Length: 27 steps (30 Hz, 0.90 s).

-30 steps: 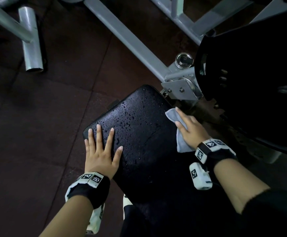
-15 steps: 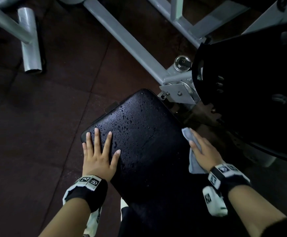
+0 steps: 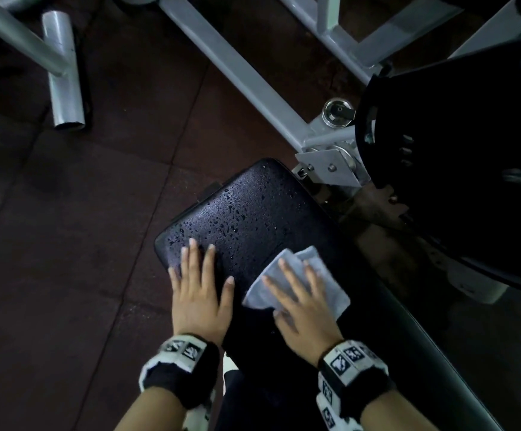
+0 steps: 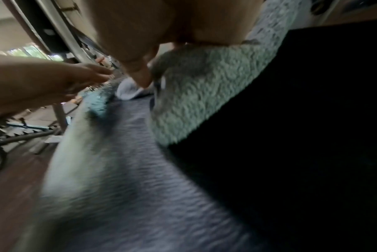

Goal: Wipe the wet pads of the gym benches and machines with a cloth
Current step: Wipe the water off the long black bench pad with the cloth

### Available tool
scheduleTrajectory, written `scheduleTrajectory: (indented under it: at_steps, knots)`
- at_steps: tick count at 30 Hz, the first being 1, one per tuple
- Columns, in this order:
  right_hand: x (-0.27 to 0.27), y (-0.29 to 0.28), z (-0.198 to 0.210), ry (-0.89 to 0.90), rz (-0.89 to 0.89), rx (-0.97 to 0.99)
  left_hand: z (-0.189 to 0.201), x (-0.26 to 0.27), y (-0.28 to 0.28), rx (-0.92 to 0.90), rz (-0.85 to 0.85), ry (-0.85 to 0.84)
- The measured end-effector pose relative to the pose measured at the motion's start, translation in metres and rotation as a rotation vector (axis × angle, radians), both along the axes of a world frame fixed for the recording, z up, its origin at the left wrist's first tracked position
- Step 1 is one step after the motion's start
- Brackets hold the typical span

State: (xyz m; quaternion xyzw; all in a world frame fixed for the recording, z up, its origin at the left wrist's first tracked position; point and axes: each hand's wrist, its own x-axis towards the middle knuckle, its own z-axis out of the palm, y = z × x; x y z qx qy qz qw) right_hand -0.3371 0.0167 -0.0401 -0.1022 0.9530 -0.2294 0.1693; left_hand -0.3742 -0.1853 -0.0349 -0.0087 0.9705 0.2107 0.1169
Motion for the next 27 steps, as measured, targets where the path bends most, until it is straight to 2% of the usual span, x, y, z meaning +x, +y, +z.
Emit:
scheduleTrajectory:
  at_steps: [2,4,7,9,14,21,24,27]
  knots:
    - [0.005,-0.003,0.006,-0.012,-0.015,-0.206,0.010,0.017,0.024,0.018,-0.042,0.028]
    - [0.007,0.012,0.009,0.028,-0.178,-0.326,0.021,0.036,0.053,0.027,-0.111,0.023]
    - [0.016,0.047,0.010,0.120,-0.448,-0.225,0.029,0.058,0.097,-0.005,-0.212,-0.059]
    - [0.024,0.066,0.007,0.086,-0.570,-0.134,0.025,0.061,0.120,-0.036,-0.194,-0.130]
    - [0.034,0.086,-0.004,0.011,-0.493,-0.053,0.013,0.058,0.128,-0.117,-0.135,-0.199]
    - [0.034,0.077,0.000,-0.029,-0.540,-0.073,0.004,0.122,0.100,-0.077,-0.196,-0.199]
    - [0.033,0.070,0.002,-0.058,-0.585,-0.064,0.003,0.107,0.103,-0.104,-0.205,-0.198]
    - [0.032,0.068,0.001,-0.070,-0.611,-0.055,0.001,0.070,0.102,-0.121,-0.203,-0.150]
